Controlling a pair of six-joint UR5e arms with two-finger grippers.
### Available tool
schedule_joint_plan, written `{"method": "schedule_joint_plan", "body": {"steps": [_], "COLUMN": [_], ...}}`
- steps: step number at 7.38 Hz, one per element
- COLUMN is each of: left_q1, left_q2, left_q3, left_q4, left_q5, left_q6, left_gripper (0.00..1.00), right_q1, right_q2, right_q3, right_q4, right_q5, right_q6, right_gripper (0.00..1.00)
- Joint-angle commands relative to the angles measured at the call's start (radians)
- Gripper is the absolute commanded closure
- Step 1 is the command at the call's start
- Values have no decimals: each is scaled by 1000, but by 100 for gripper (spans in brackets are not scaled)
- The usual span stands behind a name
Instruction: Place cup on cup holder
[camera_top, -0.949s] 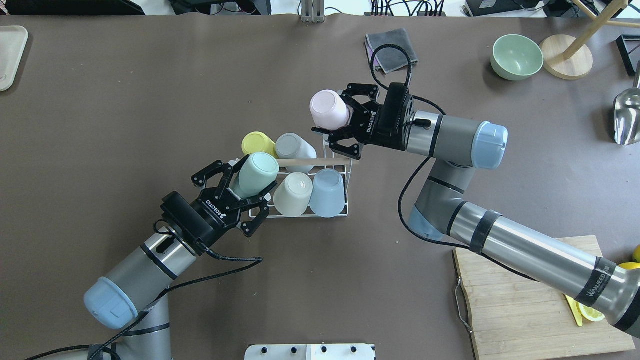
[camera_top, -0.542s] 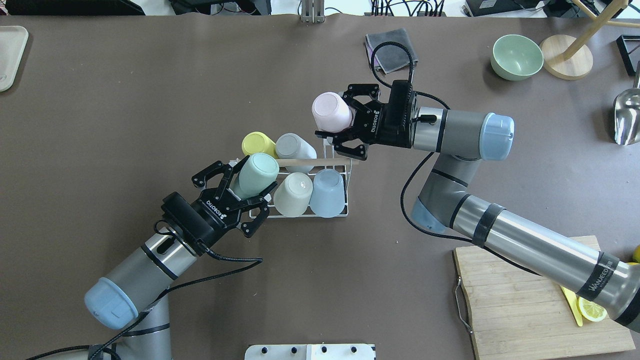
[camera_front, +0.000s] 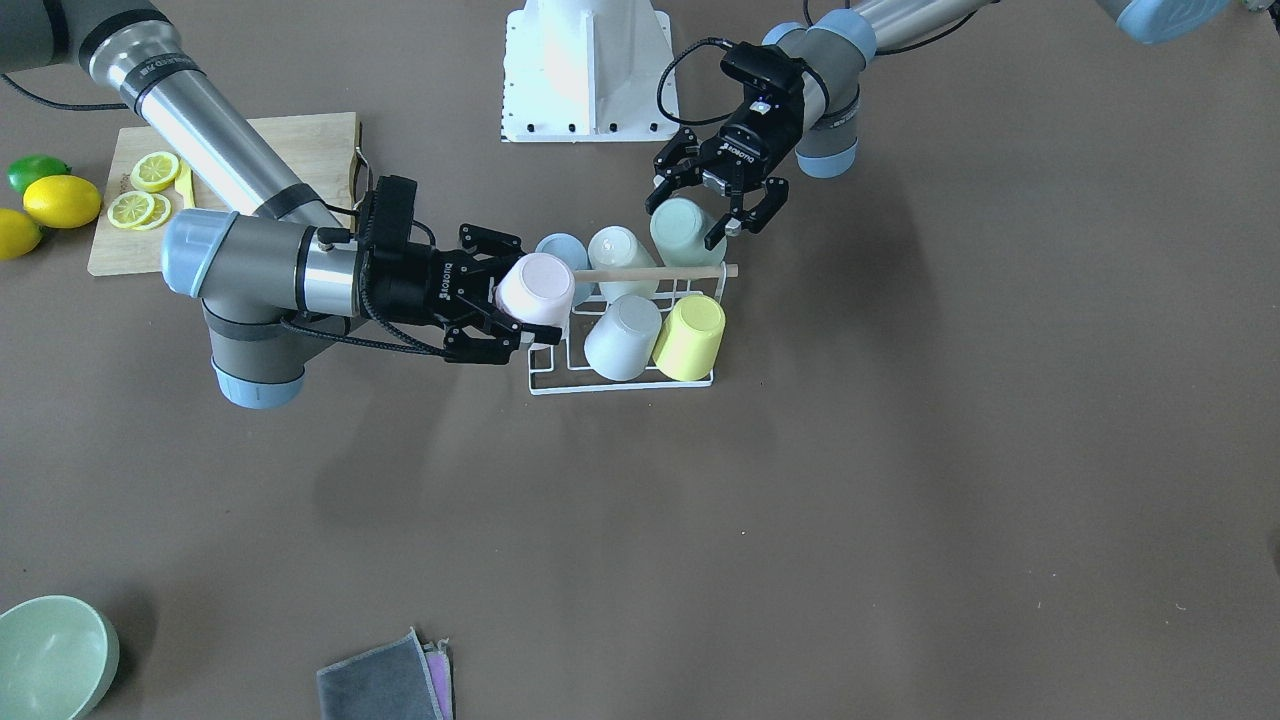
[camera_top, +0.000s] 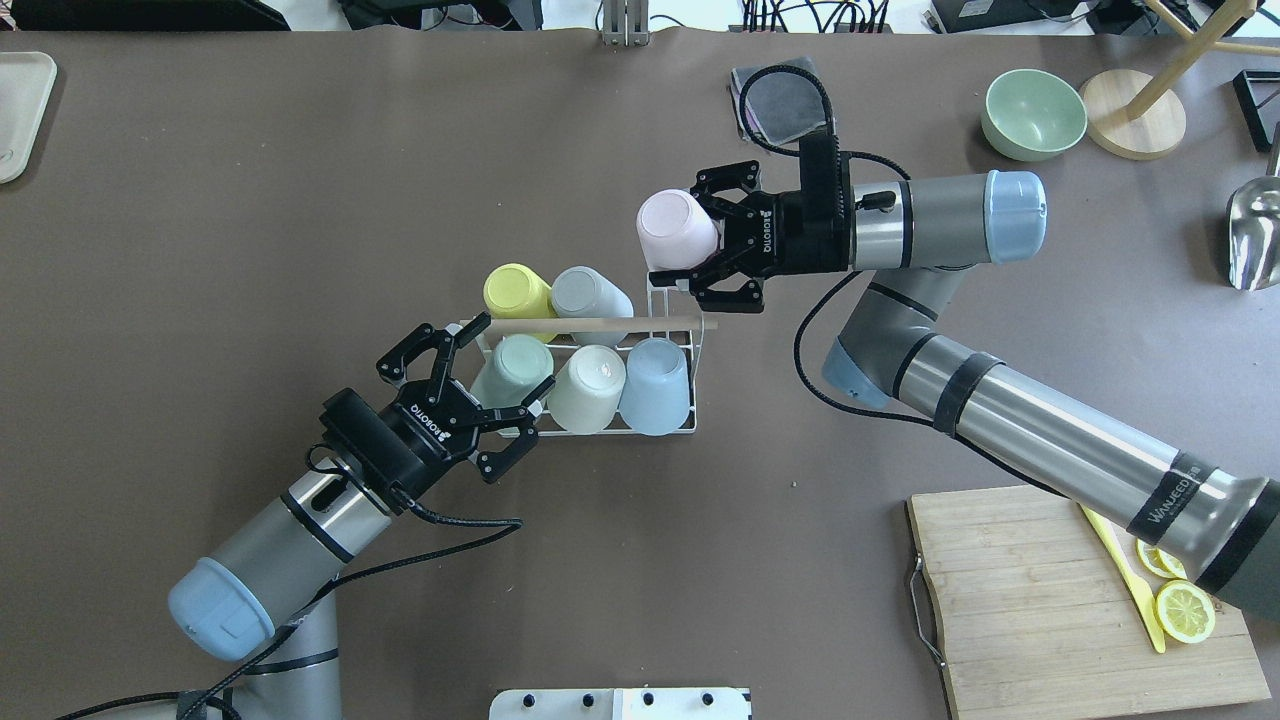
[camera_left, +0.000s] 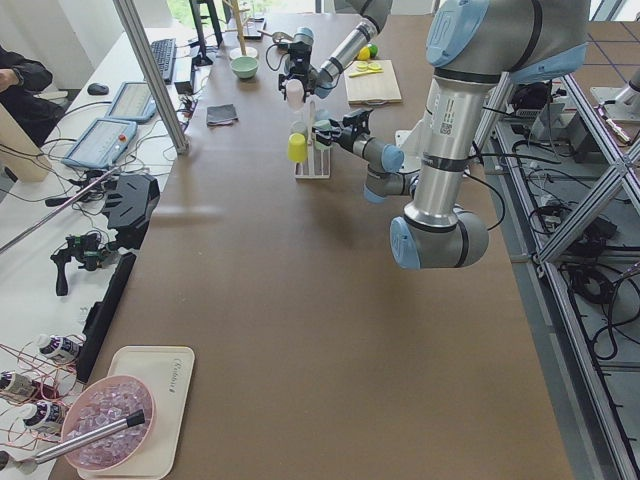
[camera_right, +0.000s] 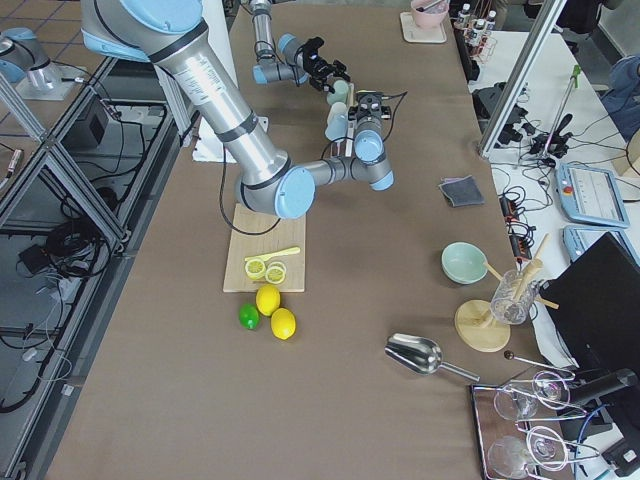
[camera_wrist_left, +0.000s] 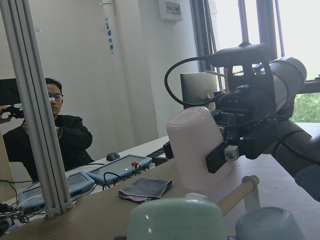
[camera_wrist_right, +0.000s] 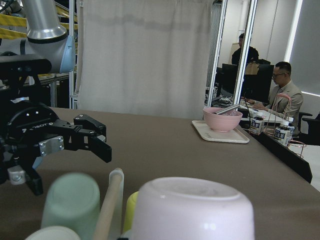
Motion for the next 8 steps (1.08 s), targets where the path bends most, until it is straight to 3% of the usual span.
{"method": "schedule_joint_plan", "body": {"steps": [1, 5, 8], "left_q1": [3, -4, -113], "left_q2": [4, 1, -15], "left_q3": [-1, -24, -166], "left_q4": [-27, -41, 69], "left_q5": [2, -6, -147], "left_q6": [1, 1, -2], "left_gripper": [2, 2, 2], "right_q1": [1, -46, -48], "right_q2": [19, 26, 30], "right_q3": [-8, -22, -49], "right_q4": [-1, -9, -7], "right_q5": [-23, -97, -98], "right_q6": [15, 3, -13], "right_gripper": [100, 100, 100]}}
